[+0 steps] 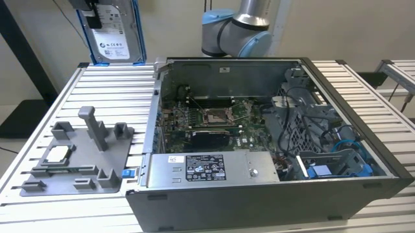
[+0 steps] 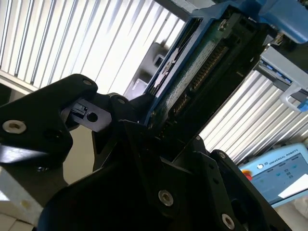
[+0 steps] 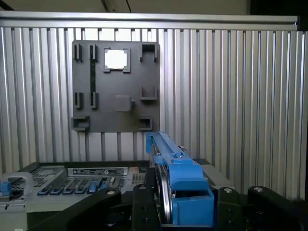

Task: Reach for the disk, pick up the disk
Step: 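Pick up the disk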

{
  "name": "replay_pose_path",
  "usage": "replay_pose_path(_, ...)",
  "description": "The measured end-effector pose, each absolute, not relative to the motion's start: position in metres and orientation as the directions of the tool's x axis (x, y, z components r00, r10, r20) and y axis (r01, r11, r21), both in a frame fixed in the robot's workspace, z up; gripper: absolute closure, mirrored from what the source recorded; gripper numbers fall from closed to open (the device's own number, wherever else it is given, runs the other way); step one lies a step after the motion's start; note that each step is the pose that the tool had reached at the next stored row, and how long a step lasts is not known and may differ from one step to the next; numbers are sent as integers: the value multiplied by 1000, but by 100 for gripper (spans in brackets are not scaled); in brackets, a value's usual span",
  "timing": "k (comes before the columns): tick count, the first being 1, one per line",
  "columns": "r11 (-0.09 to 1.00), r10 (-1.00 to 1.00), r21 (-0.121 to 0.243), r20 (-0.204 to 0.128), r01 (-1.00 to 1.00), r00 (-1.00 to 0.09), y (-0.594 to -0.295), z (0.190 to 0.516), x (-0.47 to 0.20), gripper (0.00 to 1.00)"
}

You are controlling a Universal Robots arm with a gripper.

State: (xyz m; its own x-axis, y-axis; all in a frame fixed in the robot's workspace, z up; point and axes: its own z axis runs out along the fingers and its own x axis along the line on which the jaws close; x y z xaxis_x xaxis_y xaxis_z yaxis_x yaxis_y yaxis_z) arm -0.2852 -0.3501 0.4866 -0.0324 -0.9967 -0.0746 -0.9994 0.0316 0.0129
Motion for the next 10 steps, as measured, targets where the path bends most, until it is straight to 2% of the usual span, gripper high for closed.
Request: replay_pose_path(10, 32, -997, 13, -75, -999, -32, -350, 487, -265, 100)
